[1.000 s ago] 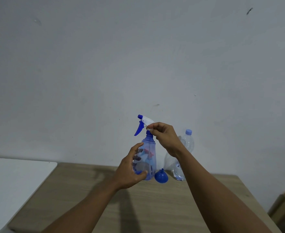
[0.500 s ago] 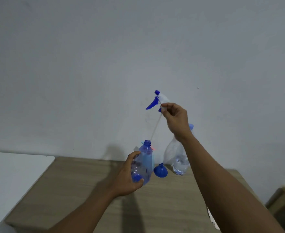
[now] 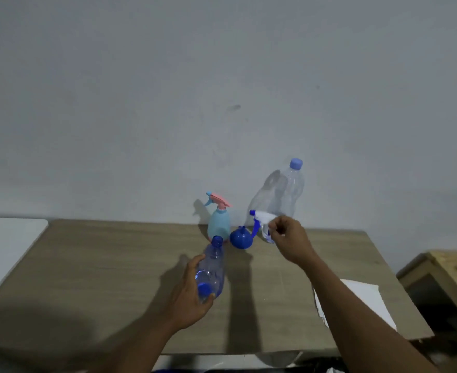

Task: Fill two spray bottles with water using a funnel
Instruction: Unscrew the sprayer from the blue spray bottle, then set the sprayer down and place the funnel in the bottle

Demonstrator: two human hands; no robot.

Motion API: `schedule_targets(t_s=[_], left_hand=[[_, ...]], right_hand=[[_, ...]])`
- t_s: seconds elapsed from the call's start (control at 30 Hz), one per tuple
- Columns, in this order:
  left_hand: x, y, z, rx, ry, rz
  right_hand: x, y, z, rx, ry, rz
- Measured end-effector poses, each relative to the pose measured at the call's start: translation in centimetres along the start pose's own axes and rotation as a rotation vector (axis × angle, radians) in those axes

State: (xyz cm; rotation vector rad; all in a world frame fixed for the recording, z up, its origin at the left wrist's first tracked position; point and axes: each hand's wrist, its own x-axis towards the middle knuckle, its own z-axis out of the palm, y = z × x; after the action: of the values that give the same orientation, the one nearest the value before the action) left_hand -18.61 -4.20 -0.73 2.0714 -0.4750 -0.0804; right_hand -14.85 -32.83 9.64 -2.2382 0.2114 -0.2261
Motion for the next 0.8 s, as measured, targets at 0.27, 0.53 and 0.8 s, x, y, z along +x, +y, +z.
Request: schedule_targets(t_s=[0.27, 0.53, 0.8], left_hand=[[0.8, -2.1, 4.6, 0.027, -0.021, 0.002], [1.0, -5.5, 5.9, 0.218, -0.054, 0.061], [0.9, -8.3, 6.0, 0.327, -0.08, 0.028]], right_hand=[[-2.7, 10.2, 5.0, -0.098, -0.129, 0.255], [-3.2, 12.6, 6.6, -0.148, -0.166, 0.343], [-3.0, 11.7, 6.2, -0.343, -0.348, 0.272]])
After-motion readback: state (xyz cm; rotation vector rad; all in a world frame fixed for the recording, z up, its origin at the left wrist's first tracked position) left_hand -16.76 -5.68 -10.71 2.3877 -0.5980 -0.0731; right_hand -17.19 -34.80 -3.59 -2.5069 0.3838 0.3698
